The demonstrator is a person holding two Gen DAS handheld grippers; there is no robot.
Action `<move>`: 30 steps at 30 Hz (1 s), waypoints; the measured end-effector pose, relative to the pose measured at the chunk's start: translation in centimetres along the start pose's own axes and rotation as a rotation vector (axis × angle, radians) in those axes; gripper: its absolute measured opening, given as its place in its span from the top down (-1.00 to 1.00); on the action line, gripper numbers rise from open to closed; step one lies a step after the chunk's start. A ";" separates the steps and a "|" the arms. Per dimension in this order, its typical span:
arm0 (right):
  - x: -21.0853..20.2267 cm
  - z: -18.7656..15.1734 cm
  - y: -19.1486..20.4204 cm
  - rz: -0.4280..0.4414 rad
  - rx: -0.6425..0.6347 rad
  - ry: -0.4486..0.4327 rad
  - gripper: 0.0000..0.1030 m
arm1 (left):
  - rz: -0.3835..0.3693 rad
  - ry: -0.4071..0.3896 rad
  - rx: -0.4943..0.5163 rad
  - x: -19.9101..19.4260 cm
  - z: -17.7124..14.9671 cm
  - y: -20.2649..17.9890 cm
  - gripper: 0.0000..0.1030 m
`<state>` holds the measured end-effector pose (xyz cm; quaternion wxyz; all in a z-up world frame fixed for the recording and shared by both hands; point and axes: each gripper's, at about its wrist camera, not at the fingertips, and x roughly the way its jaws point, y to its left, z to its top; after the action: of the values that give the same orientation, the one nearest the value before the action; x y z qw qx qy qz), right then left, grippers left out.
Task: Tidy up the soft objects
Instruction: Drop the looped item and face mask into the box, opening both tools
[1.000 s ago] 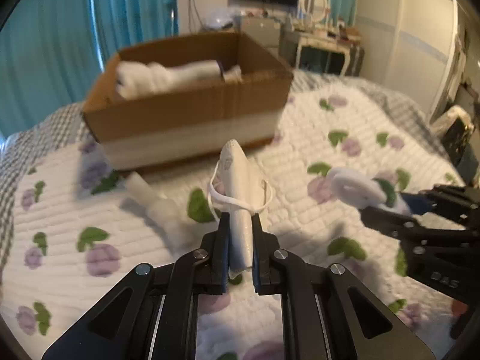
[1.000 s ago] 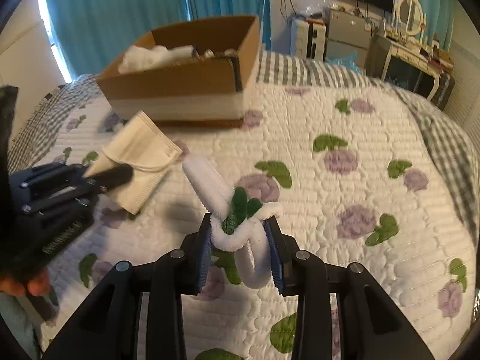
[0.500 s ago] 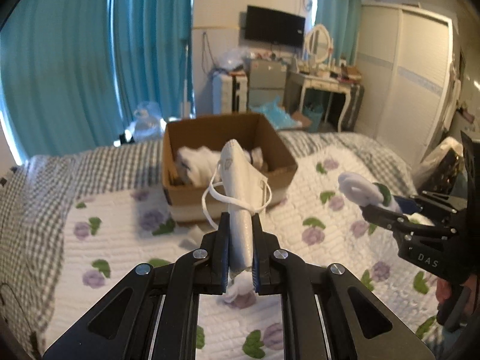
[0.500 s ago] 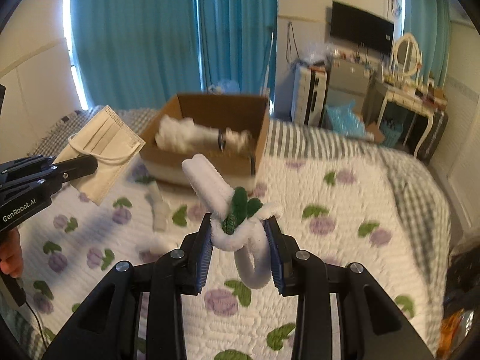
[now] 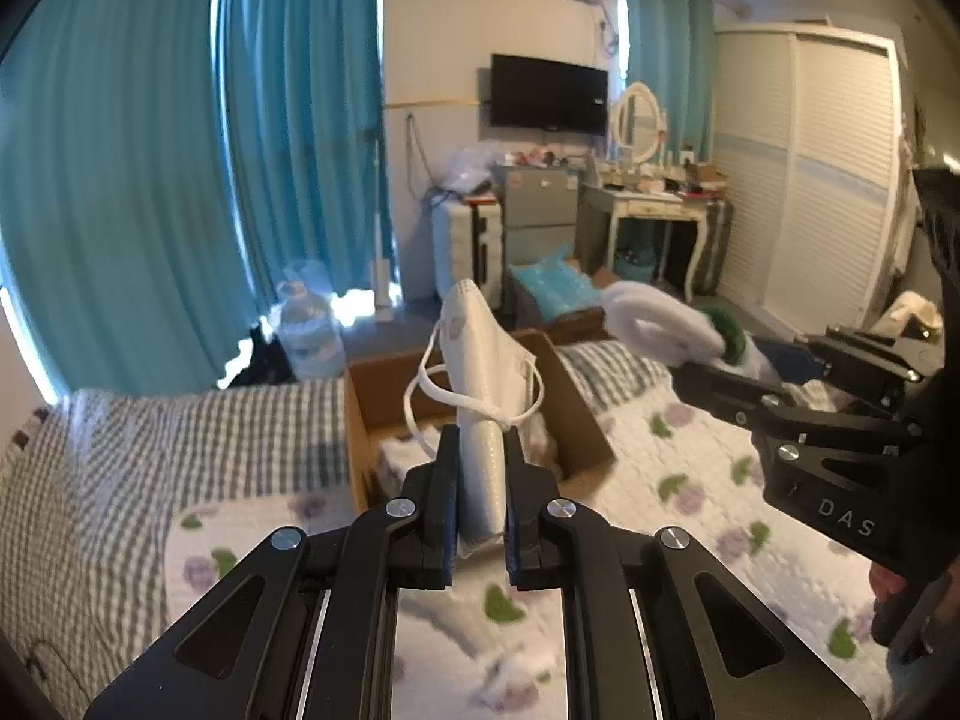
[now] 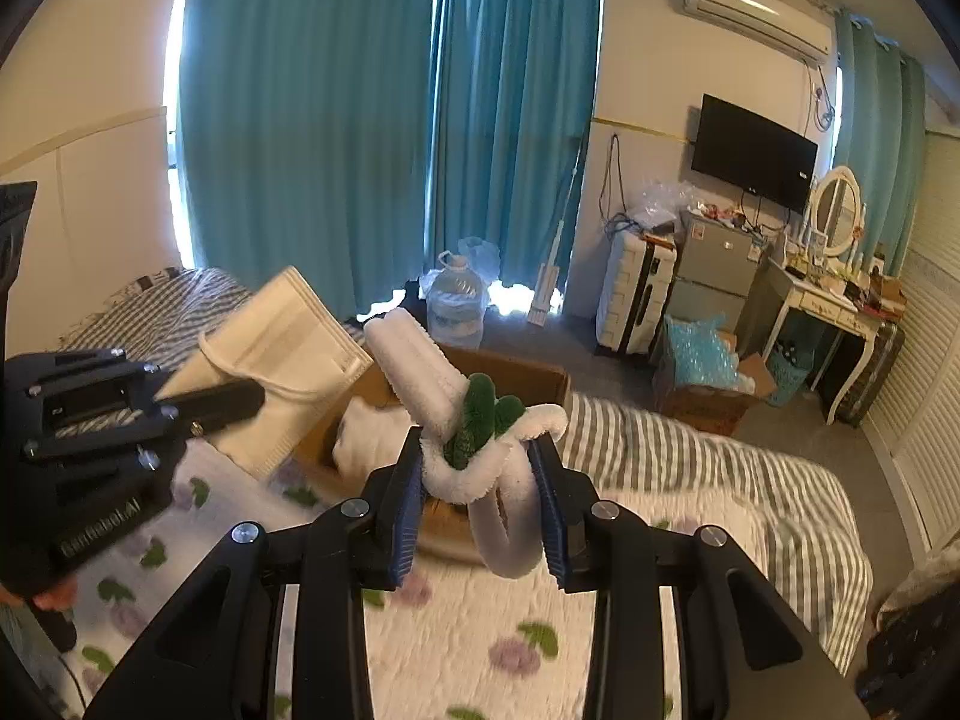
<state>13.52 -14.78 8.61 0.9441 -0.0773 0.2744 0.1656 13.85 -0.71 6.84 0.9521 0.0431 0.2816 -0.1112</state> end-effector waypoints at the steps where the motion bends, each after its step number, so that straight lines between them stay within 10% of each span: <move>1: 0.8 0.6 0.0 -0.001 -0.001 0.002 0.36 | 0.007 0.003 0.002 1.0 0.4 0.2 0.79; 18: 19.8 2.3 -3.3 -0.001 0.057 0.111 0.36 | 0.079 0.110 0.006 15.7 0.6 3.9 0.79; 30: 22.3 0.0 -4.0 0.041 0.111 0.116 0.27 | 0.079 0.109 0.026 17.7 -0.4 3.3 0.70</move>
<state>32.65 -12.46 -3.25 0.9260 -0.0285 0.3388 0.1644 28.89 -0.74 -3.05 0.9383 0.0727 0.3297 -0.0744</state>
